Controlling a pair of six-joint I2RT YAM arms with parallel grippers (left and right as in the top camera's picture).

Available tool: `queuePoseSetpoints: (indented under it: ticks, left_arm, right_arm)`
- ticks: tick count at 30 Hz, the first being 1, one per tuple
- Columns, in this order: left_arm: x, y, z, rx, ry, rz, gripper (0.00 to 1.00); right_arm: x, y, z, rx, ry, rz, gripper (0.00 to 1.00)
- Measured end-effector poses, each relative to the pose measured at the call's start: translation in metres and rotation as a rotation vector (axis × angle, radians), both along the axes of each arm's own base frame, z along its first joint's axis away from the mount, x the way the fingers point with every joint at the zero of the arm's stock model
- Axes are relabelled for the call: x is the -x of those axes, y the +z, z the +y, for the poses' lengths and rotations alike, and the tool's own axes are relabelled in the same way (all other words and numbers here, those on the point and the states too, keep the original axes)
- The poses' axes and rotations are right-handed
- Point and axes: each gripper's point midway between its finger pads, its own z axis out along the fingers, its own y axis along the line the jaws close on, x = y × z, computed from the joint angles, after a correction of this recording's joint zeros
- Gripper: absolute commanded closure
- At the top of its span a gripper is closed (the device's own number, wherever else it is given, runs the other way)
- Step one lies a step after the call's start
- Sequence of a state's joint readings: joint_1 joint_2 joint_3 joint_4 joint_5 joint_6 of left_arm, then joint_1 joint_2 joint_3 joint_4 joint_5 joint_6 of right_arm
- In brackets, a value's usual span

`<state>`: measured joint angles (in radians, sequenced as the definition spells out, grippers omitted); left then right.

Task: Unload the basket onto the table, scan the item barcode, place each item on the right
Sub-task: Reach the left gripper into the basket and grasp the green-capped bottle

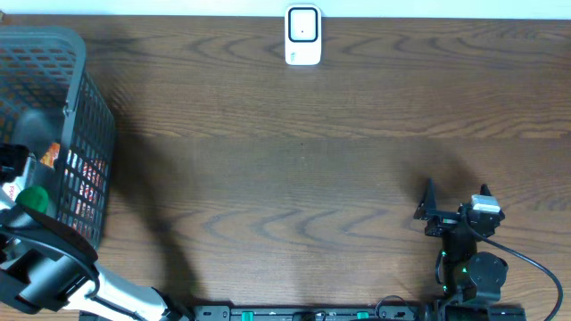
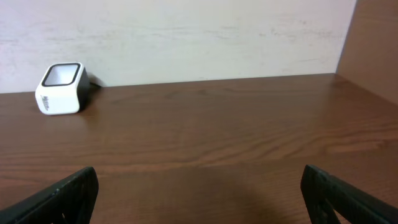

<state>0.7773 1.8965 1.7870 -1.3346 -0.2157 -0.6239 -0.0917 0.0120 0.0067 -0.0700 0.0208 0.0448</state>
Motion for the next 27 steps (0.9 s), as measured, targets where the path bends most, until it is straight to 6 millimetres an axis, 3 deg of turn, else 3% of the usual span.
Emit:
queuePoseSetpoints:
  ticks: [7, 27]
  left_arm:
    - [0.003, -0.039, -0.004, 0.024, -0.011, 0.021, 0.01]
    - [-0.002, -0.094, 0.001, -0.013, -0.029, -0.017, 0.00]
  right_arm:
    - [0.000, 0.000, 0.000, 0.000, 0.000, 0.000, 0.01]
    - [0.000, 0.000, 0.000, 0.000, 0.000, 0.000, 0.01]
